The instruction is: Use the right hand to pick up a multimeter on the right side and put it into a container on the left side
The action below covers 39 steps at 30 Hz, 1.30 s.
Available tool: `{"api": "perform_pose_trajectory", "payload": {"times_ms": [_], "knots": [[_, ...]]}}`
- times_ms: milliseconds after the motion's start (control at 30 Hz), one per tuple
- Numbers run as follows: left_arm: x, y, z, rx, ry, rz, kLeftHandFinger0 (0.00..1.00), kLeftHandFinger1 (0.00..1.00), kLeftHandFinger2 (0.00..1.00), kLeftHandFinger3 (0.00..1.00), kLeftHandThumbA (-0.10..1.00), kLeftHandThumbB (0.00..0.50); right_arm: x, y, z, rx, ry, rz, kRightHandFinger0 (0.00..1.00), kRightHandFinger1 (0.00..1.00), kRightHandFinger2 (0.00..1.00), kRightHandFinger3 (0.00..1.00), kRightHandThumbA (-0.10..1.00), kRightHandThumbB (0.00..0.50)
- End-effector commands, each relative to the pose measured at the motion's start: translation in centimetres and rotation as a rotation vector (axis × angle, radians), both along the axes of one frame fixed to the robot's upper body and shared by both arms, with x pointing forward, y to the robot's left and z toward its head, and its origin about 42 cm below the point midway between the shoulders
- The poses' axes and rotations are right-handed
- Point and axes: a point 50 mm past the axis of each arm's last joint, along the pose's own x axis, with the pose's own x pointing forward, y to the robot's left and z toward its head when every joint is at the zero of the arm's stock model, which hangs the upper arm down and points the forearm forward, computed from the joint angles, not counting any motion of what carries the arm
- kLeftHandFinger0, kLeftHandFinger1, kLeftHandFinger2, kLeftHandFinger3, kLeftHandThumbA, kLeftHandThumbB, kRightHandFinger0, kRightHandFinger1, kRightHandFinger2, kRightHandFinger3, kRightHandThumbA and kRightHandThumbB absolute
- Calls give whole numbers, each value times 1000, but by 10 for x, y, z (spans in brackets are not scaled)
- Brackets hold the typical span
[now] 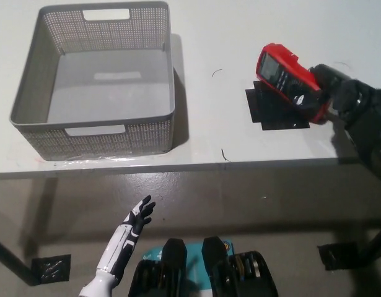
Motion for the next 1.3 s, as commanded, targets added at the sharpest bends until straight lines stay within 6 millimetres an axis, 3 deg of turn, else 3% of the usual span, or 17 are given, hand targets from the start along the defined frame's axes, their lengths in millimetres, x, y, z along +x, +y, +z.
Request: {"api": "perform_pose_trajectory", "payload": {"times_ms": [0, 33, 133, 200, 233, 333, 400, 433, 467, 533, 567, 667, 767, 833, 967, 1200, 1267], "knots": [[0, 3, 4, -22, -36, -15, 1000, 1000, 1000, 1000, 1000, 211, -6, 5, -19, 847, 38, -237, 24, 547, 934, 1000, -100, 169], [-1, 3, 4, -21, -35, -15, 1000, 1000, 1000, 1000, 1000, 211, -7, 5, -19, 929, 48, -265, 5, 497, 911, 1000, -100, 176], [-4, 3, 1, -18, -33, -16, 1000, 1000, 1000, 1000, 1000, 208, -7, 4, -17, 1302, 112, -367, 0, 169, 627, 1000, -100, 143], [-4, 3, 0, -12, -31, -11, 1000, 1000, 1000, 1000, 1000, 218, -6, 5, -16, 1472, 131, -380, 0, 8, 525, 1000, -100, 167], [-5, 3, 0, -10, -31, -10, 1000, 1000, 1000, 1000, 1000, 209, -7, 5, -16, 1530, 131, -380, 0, 0, 463, 1000, -100, 189], [-6, 4, -2, -5, -32, -10, 1000, 1000, 1000, 1000, 1000, 198, -8, 9, -18, 1655, 128, -371, 0, 0, 467, 1000, -100, 184], [-7, 4, -2, -3, -32, -11, 1000, 1000, 1000, 1000, 1000, 198, -8, 11, -20, 1697, 130, -382, 0, 0, 481, 879, -100, 178], [-8, 4, -3, 3, -26, -5, 1000, 1000, 1000, 1000, 1000, 211, -9, 14, -21, 1751, 141, -378, 0, 0, 475, 512, -100, 156], [-8, 5, -3, 3, -24, -4, 1000, 1000, 1000, 1000, 1000, 211, -9, 16, -21, 1772, 144, -375, 0, 0, 493, 479, -100, 155], [-9, 5, -4, 4, -28, -3, 1000, 1000, 1000, 1000, 1000, 205, -8, 24, -20, 1848, 152, -403, 0, 10, 526, 635, -100, 162], [-9, 5, -5, 3, -28, -4, 1000, 1000, 1000, 1000, 1000, 206, -7, 29, -18, 1865, 153, -396, 0, 7, 534, 810, -100, 151], [-10, 4, -6, 4, -26, 3, 1000, 1000, 1000, 1000, 1000, 220, -6, 41, -13, 1901, 172, -325, 0, 20, 545, 612, -100, 123], [-12, 4, -7, 7, -26, 5, 1000, 1000, 1000, 1000, 1000, 216, -5, 55, -7, 1963, 215, -300, 0, 87, 615, 813, -100, 125], [-13, 4, -8, 9, -13, 5, 1000, 1000, 1000, 1000, 1000, 226, -3, 69, 2, 1980, 228, -248, 0, 73, 578, 746, -100, 131], [-16, 4, -9, 10, -6, 5, 1000, 1000, 1000, 1000, 1000, 222, -1, 90, 16, 1997, 243, -151, 0, 112, 563, 963, -100, 154], [-17, 4, -10, 10, -2, 8, 1000, 1000, 1000, 1000, 1000, 222, 1, 136, 60, 1999, 300, 35, 0, 77, 618, 939, -100, 147], [-19, 4, -12, 3, 5, 7, 1000, 1000, 1000, 1000, 1000, 236, -1, 153, 73, 1992, 295, 94, 0, 66, 609, 1000, -100, 133]]}}
